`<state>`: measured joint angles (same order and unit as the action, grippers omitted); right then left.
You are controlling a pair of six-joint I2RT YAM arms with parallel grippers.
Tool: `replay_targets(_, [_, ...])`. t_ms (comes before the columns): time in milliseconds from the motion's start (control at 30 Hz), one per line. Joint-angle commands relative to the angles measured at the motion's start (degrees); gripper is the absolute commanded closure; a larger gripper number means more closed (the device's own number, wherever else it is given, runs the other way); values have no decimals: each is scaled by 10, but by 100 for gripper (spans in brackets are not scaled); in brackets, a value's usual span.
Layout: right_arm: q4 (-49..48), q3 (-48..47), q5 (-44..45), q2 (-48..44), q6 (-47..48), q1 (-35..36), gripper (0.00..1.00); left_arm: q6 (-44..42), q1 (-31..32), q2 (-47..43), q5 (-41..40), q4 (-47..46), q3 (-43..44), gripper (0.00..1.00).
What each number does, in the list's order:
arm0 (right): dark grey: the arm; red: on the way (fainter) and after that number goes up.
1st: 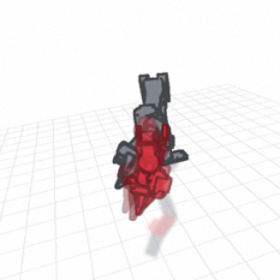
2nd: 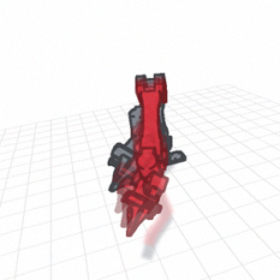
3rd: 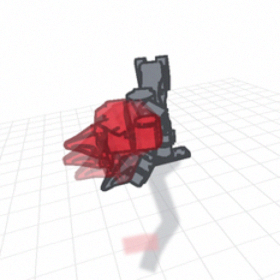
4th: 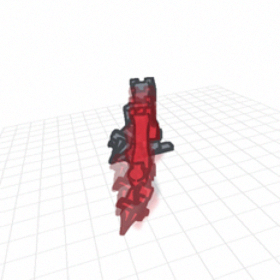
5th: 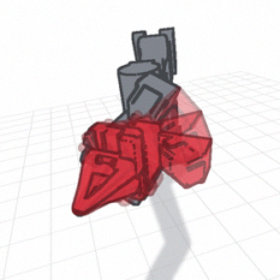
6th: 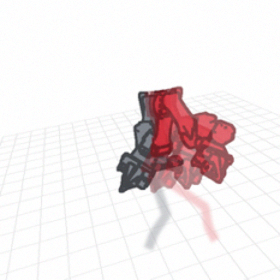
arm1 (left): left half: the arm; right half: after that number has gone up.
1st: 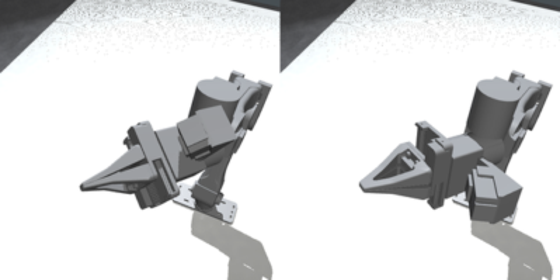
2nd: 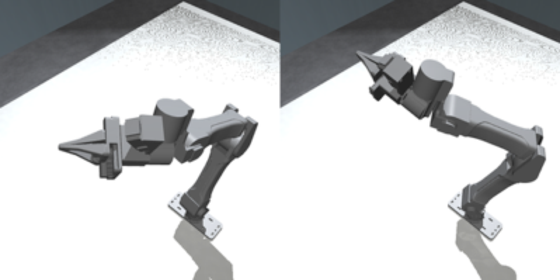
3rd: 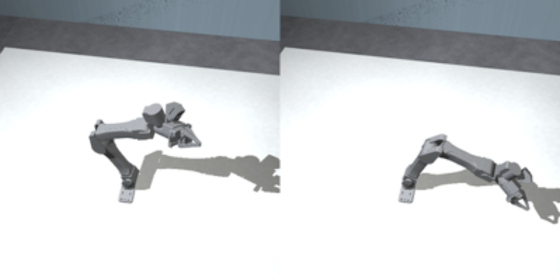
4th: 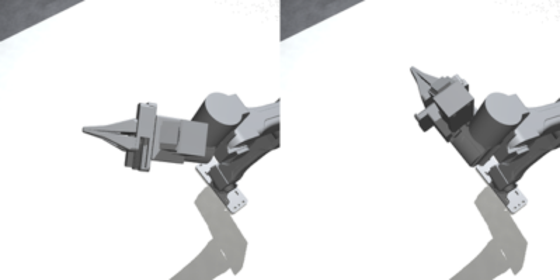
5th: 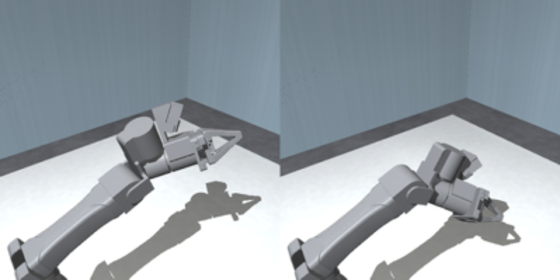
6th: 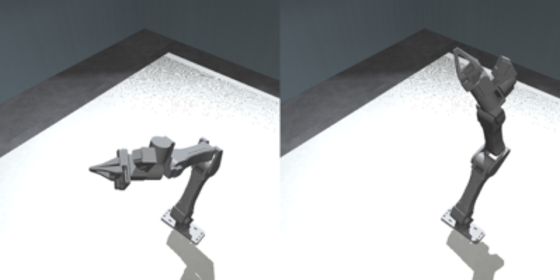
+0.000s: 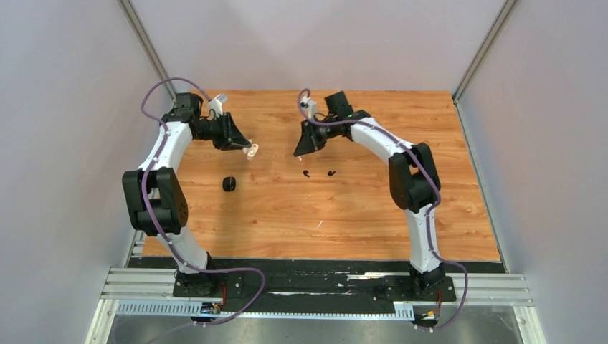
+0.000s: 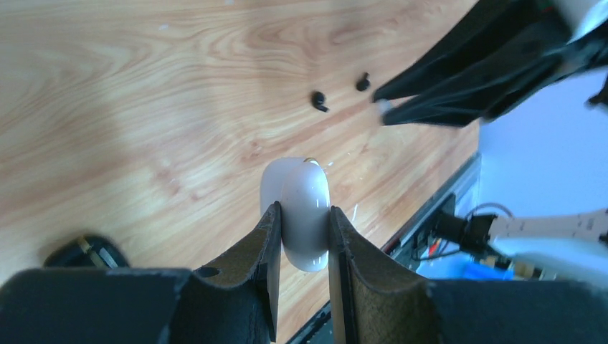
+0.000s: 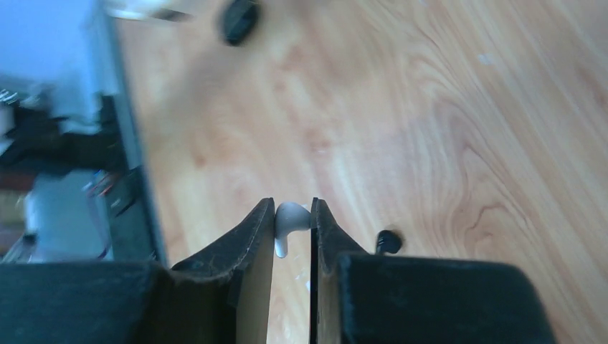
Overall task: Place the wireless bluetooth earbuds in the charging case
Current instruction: Pick up the earbud from the center of the board, then place the earbud in the charging case.
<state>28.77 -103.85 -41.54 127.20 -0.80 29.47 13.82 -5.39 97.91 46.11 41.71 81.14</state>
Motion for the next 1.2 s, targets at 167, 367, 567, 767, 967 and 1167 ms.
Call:
replay_targets(167, [-51,79,-545,-170,268,-104,100,-233,90,92,232,92,94,100])
replay_targets(367, [-51,121,-635,-219,408,-89,97,-412,145,114,318,310,159,100])
replay_targets(567, [-50,143,-586,-266,463,-36,95,-645,179,136,360,533,193,100])
replay_targets(767, [-49,139,-626,-283,455,-28,96,-654,209,105,383,535,167,100])
replay_targets(967, [-50,170,-648,-298,485,-9,96,-653,227,96,384,535,164,100])
replay_targets(1167, [-49,215,-652,-313,513,3,97,-645,229,86,389,535,164,100])
